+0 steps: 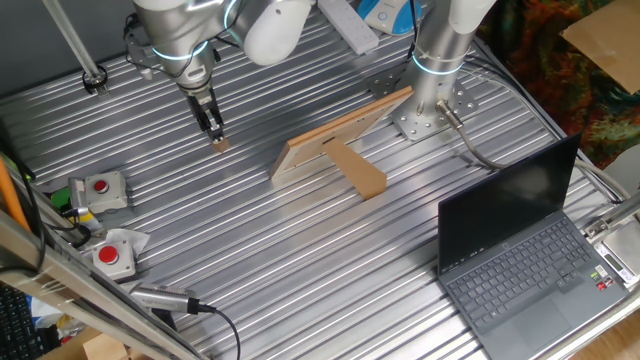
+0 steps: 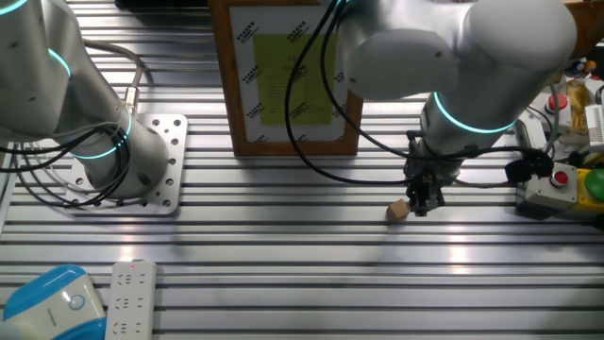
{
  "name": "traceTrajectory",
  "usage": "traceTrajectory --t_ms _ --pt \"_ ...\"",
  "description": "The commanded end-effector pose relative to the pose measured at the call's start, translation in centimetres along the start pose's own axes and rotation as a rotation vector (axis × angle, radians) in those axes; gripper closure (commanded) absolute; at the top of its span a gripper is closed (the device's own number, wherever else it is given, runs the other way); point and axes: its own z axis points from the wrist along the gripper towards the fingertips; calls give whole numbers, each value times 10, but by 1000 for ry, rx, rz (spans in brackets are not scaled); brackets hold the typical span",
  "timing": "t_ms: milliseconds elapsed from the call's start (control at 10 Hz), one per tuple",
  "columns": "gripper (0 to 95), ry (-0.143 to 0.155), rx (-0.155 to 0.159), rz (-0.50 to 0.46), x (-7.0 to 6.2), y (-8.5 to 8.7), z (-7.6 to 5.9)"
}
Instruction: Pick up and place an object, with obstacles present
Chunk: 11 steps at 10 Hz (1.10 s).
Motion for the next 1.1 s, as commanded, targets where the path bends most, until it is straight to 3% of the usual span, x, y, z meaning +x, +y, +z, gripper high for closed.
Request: traceTrajectory --t_ms 100,300,400,600,800,900,1000,1100 --pt "570 -6 11 5 0 -1 0" --pt "570 -16 20 1 0 -1 0" --pt "380 -6 28 -31 0 -1 0" --pt "380 -2 44 -36 0 -1 0" --pt "380 -11 36 2 0 -1 0" --pt "760 -10 36 19 0 -1 0" --pt "950 -12 37 48 0 -1 0" --pt "950 -14 32 81 0 -1 0"
